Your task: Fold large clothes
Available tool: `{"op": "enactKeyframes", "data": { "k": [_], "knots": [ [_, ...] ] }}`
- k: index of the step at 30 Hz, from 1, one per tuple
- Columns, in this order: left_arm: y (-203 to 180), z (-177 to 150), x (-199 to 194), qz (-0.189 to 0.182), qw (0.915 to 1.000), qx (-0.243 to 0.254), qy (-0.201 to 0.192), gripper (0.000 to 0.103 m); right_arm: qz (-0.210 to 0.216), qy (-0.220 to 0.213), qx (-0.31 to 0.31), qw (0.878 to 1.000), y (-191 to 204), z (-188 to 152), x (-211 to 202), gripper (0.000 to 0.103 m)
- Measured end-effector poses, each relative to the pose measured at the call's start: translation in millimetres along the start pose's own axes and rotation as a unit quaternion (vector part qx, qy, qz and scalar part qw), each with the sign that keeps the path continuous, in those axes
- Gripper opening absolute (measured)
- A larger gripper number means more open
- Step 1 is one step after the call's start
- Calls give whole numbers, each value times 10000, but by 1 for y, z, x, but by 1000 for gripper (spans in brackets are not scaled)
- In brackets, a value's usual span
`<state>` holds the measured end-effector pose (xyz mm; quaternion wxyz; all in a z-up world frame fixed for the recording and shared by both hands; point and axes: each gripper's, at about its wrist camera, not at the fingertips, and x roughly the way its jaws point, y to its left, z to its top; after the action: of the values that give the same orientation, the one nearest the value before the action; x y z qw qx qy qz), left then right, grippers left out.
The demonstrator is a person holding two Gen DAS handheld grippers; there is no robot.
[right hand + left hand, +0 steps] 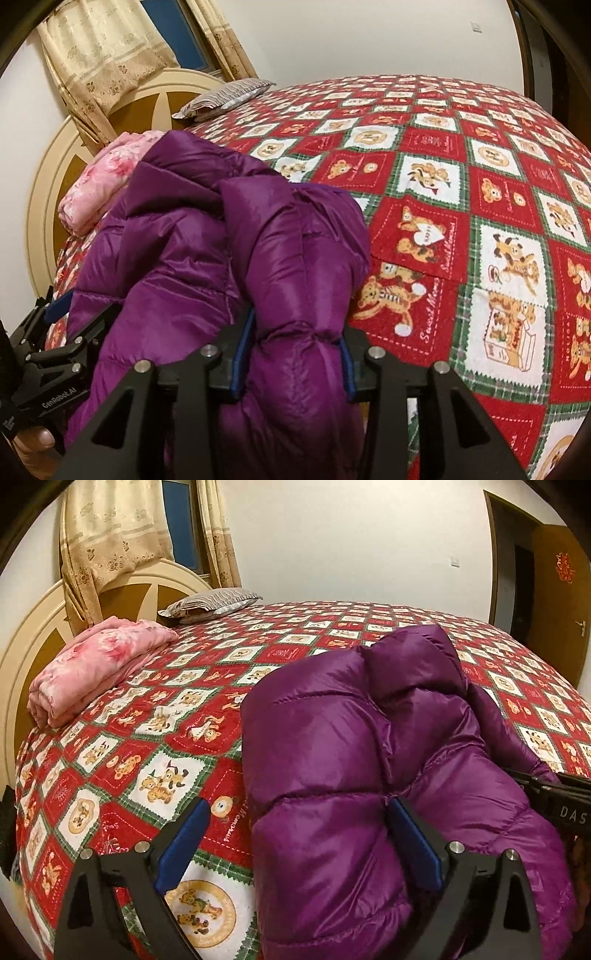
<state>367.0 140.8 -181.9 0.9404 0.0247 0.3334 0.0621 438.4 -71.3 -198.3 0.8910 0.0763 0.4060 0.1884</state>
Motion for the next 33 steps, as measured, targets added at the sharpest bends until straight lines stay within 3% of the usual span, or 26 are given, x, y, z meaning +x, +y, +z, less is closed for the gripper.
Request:
{"op": "enactKeyframes", "data": {
  "k": [5, 7, 9, 11, 15, 20, 33],
  "knots": [
    [0, 2, -3, 99, 9999, 57, 39, 97, -81, 21, -16, 10000, 0, 1, 1, 47],
    [0, 9, -19, 350, 9993, 109, 54, 97, -220, 14, -65, 9997, 2, 3, -6, 49],
    [4, 17, -53, 366, 9991, 52, -218, 97, -361, -74, -58, 9993, 5, 7, -26, 49],
    [6, 23, -88, 464, 9981, 48, -401, 97, -521, -398, -194, 9977, 14, 10, -64, 50],
    [15, 29, -156, 557, 9957, -190, -715, 97, -677, -1047, -421, 9913, 31, 6, -141, 65],
    [23, 23, -220, 681, 9880, -418, -1323, 97, -696, -1632, -623, 9822, 52, -11, -208, 71],
    [26, 7, -252, 639, 9866, -360, -1457, 97, -595, -1941, -839, 9756, 73, -29, -244, 72]
  ]
}}
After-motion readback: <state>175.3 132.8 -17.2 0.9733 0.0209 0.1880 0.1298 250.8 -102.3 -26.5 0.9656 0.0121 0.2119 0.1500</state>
